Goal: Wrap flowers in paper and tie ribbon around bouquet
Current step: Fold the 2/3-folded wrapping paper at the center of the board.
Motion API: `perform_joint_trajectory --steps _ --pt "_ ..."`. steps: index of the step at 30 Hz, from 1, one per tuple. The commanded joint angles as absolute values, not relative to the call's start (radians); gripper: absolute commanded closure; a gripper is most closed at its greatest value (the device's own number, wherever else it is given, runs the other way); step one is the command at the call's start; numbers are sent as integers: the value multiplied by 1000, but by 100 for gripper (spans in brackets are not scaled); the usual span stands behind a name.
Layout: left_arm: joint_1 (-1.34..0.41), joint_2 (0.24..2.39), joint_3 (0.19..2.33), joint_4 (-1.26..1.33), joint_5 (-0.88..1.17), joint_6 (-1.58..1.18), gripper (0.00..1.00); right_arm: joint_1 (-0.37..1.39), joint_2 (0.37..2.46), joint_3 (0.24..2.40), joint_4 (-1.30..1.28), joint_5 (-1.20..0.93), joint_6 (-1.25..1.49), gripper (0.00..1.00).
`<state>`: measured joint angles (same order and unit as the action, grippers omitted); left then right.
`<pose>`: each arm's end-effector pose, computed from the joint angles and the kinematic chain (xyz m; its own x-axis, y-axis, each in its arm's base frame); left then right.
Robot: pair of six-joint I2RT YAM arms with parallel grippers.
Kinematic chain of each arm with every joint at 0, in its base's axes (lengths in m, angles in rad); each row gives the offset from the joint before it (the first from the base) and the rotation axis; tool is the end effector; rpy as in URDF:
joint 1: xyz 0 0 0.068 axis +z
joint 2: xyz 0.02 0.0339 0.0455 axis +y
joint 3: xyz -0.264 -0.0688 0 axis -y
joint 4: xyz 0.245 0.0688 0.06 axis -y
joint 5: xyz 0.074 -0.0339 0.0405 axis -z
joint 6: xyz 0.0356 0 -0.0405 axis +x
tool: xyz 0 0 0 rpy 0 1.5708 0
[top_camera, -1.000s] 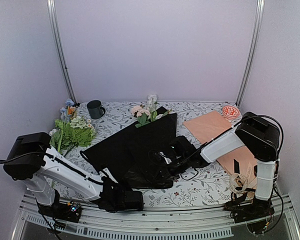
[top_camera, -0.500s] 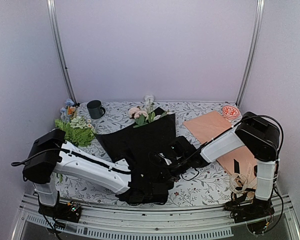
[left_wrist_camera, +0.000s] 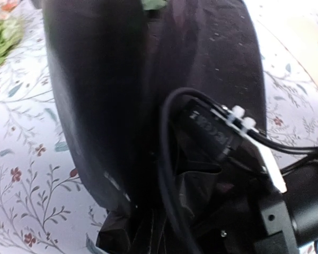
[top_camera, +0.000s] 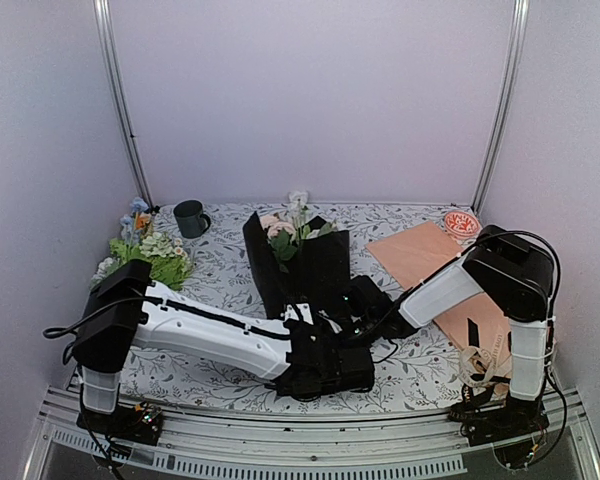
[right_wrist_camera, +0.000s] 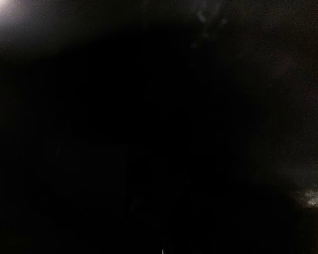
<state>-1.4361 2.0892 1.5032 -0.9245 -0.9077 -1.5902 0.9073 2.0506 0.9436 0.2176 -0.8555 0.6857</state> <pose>0.0807 -0.3866 0.1616 -0.6009 -0.1489 -0.7853 -0.1457 0.9864 -0.0755 0.2045 0.3053 0.0798 -0.8828 -0.4551 -0.1162 -0.3237 0.4102 0.8527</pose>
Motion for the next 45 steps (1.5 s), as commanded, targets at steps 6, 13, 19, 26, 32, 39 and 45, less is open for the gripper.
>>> perform_joint_trajectory --steps 6,13,19,26,32,39,45 --pt "-1374 1878 1262 -449 -697 -1337 100 883 2099 909 188 -836 705 100" --pt "-1401 1725 979 -451 -628 -1748 100 869 2091 883 189 -816 698 100" --pt "-1476 1682 877 -418 -748 -1937 65 870 2095 876 189 -813 696 100" --pt "-1628 1733 875 -494 -992 -2312 36 869 2088 881 185 -813 692 100" --pt "-1649 1848 1018 -617 -1058 -2411 16 868 2085 879 175 -811 679 100" --pt "-1634 1883 983 -661 -1023 -2628 1 870 2075 879 172 -814 674 100" --pt "-1569 1823 799 -323 -860 -2525 8 870 2070 884 162 -813 668 100"
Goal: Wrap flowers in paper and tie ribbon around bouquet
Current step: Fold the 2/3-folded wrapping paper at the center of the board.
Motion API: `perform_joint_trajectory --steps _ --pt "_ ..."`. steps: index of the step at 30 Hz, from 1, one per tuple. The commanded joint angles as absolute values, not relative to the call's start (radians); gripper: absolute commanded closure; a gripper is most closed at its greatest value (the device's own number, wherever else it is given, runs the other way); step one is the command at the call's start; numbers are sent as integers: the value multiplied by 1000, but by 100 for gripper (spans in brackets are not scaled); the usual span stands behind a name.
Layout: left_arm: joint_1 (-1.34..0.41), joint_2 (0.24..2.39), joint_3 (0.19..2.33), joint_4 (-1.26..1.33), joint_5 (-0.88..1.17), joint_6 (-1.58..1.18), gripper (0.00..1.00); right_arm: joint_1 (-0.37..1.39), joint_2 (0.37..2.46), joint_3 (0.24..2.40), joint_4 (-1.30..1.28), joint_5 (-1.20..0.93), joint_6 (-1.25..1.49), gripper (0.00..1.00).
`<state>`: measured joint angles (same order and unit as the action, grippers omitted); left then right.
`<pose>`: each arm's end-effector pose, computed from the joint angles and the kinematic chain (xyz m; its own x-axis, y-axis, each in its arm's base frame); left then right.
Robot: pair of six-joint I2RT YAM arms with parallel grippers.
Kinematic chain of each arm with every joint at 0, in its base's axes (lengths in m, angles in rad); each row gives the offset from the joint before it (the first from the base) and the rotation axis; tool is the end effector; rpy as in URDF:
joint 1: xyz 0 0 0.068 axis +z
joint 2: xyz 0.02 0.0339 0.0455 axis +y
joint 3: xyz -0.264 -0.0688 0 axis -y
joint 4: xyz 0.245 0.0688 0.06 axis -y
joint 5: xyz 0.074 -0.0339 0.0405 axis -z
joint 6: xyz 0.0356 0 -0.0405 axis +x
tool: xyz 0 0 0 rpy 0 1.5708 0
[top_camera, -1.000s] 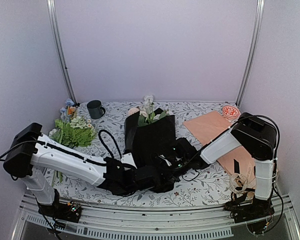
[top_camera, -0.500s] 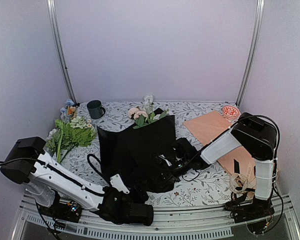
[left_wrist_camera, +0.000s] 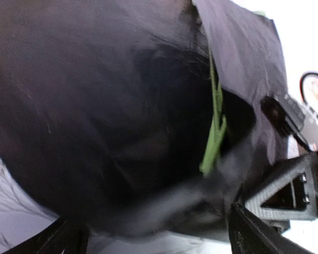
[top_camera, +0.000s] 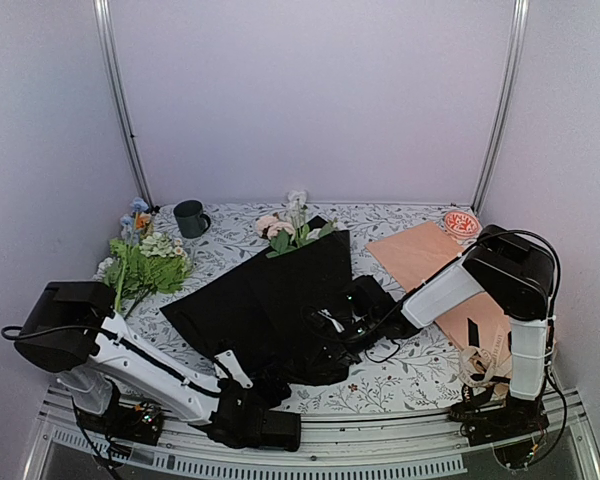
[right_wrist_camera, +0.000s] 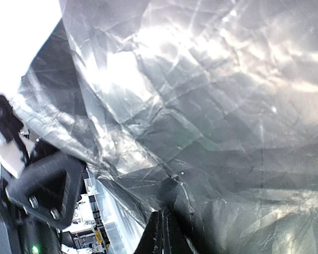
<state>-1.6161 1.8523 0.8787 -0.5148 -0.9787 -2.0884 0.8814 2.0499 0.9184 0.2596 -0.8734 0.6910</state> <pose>0.0164 -0.2895 0.1047 -0.5095 -0.5299 -0.6779 -0.2382 0.8439 -0.4807 0.2095 0.2971 0.0774 -0.8910 -0.4374 -0.1218 -0.3133 0.3980 0.8622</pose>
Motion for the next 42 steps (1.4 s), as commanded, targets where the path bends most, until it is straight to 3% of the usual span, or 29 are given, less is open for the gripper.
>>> perform_joint_trajectory --steps 1,15,19,24,28,32,42 --pt "-1563 1828 805 -313 -873 -2511 8 869 2069 883 162 -813 667 100" --pt "-1534 1892 912 -111 -903 -2195 1 868 2057 879 152 -814 657 100" --pt "-1510 1916 908 -207 -829 -2300 2 868 2053 874 153 -812 651 100" --pt "-1484 1892 906 -338 -794 -2351 19 867 2058 874 153 -816 649 100" --pt "-1475 1924 1007 -581 -776 -2409 26 867 2060 877 153 -818 650 100" --pt "-1475 1902 946 -595 -743 -2471 37 867 2052 872 153 -813 649 100" --pt "-1482 1878 939 -658 -761 -2482 47 867 2056 870 153 -815 646 100"
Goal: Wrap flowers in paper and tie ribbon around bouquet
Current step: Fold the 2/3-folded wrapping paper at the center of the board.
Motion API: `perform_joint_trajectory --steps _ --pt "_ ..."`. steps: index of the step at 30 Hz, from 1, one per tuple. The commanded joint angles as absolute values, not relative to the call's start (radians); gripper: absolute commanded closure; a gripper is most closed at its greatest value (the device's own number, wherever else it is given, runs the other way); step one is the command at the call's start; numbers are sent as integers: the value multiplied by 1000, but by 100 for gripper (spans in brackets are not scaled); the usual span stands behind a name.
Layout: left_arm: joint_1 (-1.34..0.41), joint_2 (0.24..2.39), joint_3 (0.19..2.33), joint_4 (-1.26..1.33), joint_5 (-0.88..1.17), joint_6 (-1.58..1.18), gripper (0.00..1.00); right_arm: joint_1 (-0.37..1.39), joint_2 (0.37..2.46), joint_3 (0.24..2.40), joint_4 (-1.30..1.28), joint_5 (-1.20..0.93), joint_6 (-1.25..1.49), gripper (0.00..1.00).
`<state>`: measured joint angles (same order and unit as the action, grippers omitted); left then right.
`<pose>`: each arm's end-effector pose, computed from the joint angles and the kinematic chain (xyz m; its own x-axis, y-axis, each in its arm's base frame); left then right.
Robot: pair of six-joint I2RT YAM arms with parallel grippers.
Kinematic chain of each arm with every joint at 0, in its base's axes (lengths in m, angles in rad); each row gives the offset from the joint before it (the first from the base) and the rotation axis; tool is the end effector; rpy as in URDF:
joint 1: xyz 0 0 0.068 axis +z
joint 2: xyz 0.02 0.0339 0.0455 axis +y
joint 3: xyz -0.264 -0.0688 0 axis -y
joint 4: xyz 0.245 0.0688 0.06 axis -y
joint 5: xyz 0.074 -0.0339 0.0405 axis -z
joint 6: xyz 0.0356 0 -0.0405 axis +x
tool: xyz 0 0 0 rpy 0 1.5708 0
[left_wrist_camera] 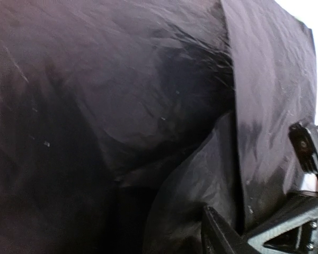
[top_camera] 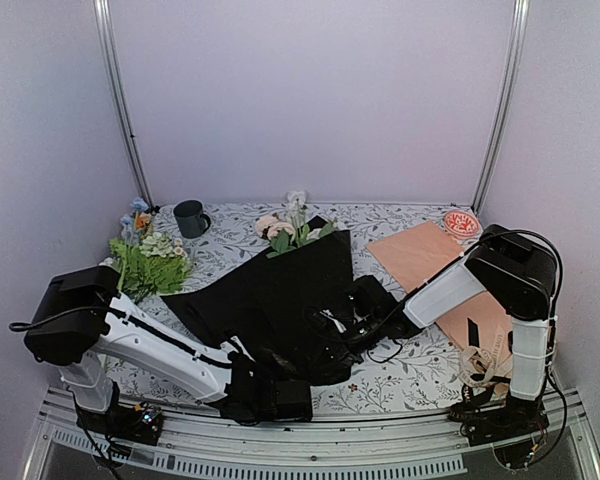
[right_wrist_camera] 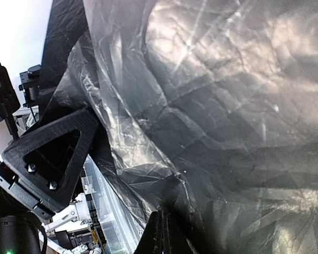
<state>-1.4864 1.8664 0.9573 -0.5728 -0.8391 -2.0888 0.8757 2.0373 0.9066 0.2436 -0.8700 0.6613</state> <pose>0.0520 -0.3002 0.1122 -0.5320 -0.5976 -0.5999 -0.3998 0.8018 -0.4441 0.2088 0.2929 0.0780 -0.8859 -0.4440 -0.1346 -0.3299 0.3990 0.8556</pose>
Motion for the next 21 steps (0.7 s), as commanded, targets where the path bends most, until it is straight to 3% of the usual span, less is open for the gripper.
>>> perform_joint_trajectory --steps 1,10,21 --pt "-1486 1882 942 -658 -771 -2483 51 867 2057 870 153 -816 647 100" --pt "-1496 1883 971 -684 -822 -2451 96 862 2056 868 152 -816 641 100" --pt "-1493 2019 1330 -1023 -864 -2244 100 858 2072 865 150 -816 640 100"
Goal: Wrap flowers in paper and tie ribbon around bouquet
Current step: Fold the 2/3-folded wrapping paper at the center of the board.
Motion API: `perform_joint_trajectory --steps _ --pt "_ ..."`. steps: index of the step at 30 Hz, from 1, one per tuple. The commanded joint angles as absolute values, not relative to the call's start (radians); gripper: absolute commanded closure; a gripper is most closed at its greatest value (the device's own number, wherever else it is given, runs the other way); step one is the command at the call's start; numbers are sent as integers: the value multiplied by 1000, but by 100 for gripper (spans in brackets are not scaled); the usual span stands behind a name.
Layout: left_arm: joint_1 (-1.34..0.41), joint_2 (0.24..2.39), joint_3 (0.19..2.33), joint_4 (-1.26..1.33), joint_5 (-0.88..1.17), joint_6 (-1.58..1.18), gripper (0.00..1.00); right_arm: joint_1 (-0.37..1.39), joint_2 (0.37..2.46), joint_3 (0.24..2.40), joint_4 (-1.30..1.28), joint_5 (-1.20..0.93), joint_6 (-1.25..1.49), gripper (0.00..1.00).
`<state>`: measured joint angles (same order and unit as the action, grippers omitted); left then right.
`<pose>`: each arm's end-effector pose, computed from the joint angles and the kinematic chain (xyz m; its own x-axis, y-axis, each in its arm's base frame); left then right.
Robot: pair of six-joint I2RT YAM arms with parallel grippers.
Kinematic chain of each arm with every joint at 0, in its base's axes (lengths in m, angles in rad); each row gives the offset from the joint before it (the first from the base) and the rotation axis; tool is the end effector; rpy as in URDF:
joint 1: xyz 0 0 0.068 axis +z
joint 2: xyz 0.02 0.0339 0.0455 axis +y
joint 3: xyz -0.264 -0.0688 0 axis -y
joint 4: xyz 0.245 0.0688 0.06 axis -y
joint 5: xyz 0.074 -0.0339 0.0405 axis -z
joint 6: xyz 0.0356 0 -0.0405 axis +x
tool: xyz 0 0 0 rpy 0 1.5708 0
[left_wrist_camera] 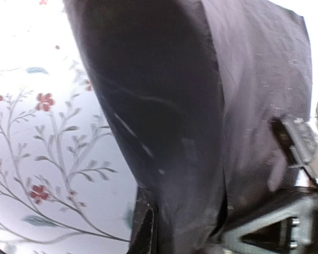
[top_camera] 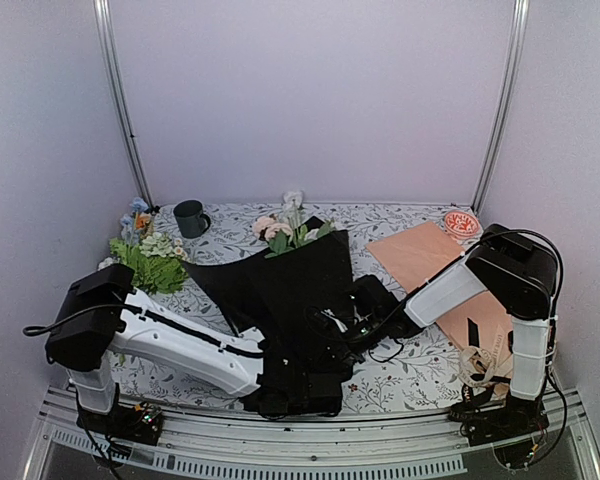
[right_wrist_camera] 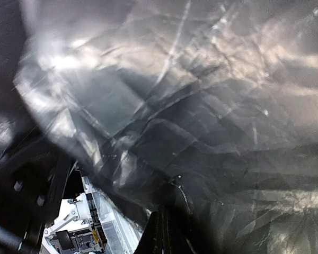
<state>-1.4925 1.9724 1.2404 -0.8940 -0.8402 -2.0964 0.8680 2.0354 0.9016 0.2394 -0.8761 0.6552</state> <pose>0.0530 -0.3370 0.1398 -0.5391 -0.5091 -0.6709 -0.4030 0.8554 -0.3254 0.2098 0.2900 0.0775 -0.8867 -0.4433 -0.1313 -0.3267 0.3997 0.8565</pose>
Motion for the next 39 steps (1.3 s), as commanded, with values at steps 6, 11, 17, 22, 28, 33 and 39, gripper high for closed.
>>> perform_joint_trajectory --steps 6,11,17,22,28,33,39 --pt "-1461 2045 1411 -897 -860 -1930 100 857 2081 874 151 -826 644 100" --pt "-1429 2079 1485 -811 -831 -1728 100 854 2073 882 151 -838 646 100" --pt "-1407 2078 1491 -665 -793 -1516 100 843 2066 886 169 -868 650 100" --pt "-1402 2101 1512 -595 -753 -1403 100 824 2071 857 242 -923 701 100" --pt "-1390 2082 1460 -552 -660 -1285 100 819 2036 830 316 -958 740 100" --pt "-1352 2089 1451 -566 -523 -1055 100 805 1966 797 409 -971 795 100" --pt "-1371 2215 1589 -676 -443 -763 100 774 1931 761 513 -1012 900 100"
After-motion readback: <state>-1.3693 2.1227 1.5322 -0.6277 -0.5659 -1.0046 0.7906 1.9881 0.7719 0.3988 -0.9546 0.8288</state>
